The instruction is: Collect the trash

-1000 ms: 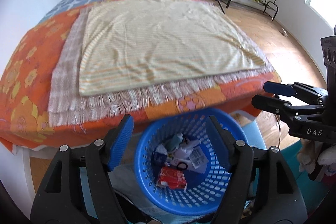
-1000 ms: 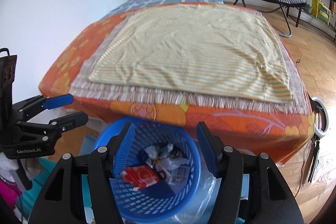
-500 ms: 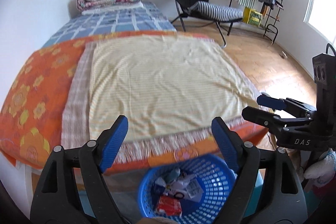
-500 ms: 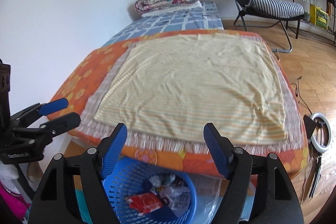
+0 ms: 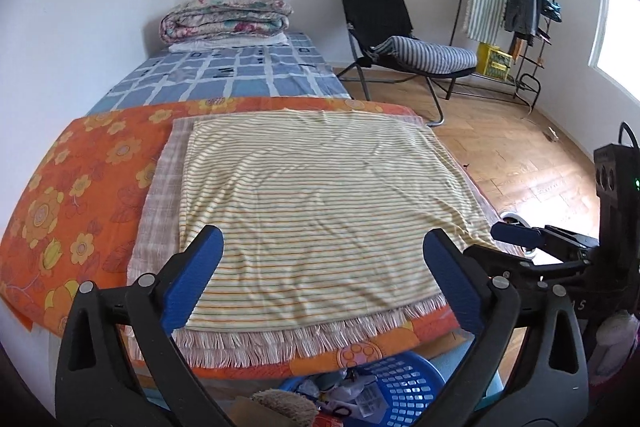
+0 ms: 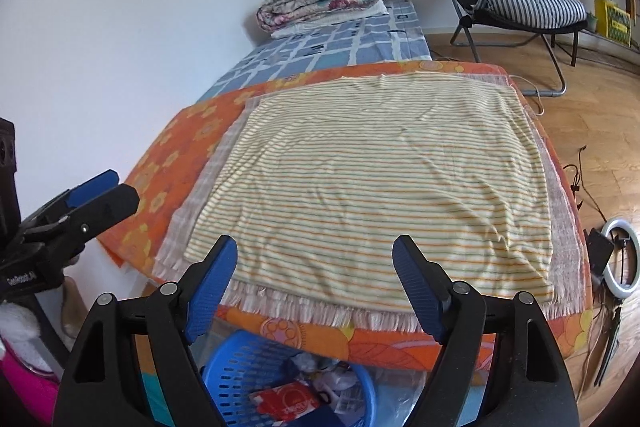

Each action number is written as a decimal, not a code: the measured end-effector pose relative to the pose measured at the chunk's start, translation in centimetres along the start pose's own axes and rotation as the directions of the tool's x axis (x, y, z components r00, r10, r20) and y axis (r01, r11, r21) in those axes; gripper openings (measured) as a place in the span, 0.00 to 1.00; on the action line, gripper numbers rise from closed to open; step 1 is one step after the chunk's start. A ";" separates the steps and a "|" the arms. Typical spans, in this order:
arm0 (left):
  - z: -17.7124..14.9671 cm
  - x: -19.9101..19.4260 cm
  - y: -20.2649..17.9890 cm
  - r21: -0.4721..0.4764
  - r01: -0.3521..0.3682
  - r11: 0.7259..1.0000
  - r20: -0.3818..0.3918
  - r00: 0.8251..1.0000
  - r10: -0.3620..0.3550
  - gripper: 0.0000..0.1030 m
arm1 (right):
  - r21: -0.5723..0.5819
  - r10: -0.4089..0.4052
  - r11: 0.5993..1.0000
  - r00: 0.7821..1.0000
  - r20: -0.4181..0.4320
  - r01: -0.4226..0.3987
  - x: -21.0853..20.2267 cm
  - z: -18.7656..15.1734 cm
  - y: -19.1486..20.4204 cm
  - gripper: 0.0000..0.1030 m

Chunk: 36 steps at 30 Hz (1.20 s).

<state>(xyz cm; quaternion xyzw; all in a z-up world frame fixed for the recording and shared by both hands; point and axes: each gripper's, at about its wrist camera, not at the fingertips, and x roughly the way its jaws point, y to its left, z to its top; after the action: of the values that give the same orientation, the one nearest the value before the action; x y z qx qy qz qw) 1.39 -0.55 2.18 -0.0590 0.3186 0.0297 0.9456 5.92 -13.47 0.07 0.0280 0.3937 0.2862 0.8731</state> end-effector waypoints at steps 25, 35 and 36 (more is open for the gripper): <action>-0.7 1.6 0.0 -0.031 0.020 0.999 -0.033 0.999 -0.021 0.99 | -0.002 -0.036 0.999 0.999 -0.020 0.036 2.0 0.2 0.1 0.78; -0.8 1.4 0.3 -0.026 0.014 1.000 -0.026 1.000 -0.015 0.99 | 0.019 -0.046 0.999 0.999 -0.029 0.047 2.2 0.1 -0.2 0.78; -0.8 1.5 0.3 -0.026 0.014 1.000 -0.026 1.000 -0.015 0.99 | 0.020 -0.046 0.999 0.998 -0.030 0.047 2.3 0.1 -0.2 0.78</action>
<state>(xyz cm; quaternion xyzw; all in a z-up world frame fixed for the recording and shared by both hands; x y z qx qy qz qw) 2.03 -0.31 0.60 -0.0740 0.3303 0.0264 0.9406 7.29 -12.43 -1.46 0.0237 0.4100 0.2620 0.8733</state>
